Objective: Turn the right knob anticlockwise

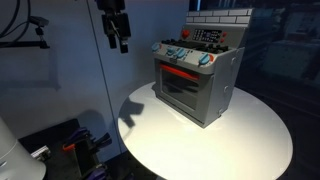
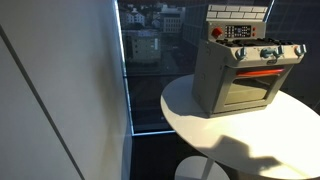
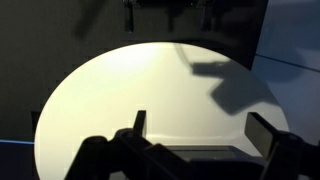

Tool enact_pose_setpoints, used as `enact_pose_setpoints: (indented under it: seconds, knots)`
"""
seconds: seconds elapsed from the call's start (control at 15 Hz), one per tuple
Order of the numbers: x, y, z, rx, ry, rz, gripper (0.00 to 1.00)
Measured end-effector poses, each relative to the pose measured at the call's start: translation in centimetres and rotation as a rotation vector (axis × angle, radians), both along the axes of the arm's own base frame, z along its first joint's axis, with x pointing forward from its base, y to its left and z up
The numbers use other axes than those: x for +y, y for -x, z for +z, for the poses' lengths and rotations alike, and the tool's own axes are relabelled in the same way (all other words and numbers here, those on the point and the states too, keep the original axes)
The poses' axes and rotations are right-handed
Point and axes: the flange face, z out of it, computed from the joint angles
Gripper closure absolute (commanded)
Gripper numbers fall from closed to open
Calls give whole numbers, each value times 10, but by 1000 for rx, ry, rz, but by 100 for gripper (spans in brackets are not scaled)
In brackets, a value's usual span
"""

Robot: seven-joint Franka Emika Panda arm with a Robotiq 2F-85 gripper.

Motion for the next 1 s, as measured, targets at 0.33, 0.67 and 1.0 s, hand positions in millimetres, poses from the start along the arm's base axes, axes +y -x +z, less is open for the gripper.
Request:
enact_pose_setpoints:
  seconds: [0.33,0.67,1.0]
  knots:
    - [-32,-20,21,-33,-13,-113,0]
    - [-69,-48,34,-88,-21,-251,0]
    - [-102,-73,37,-185,-16,-351,0]
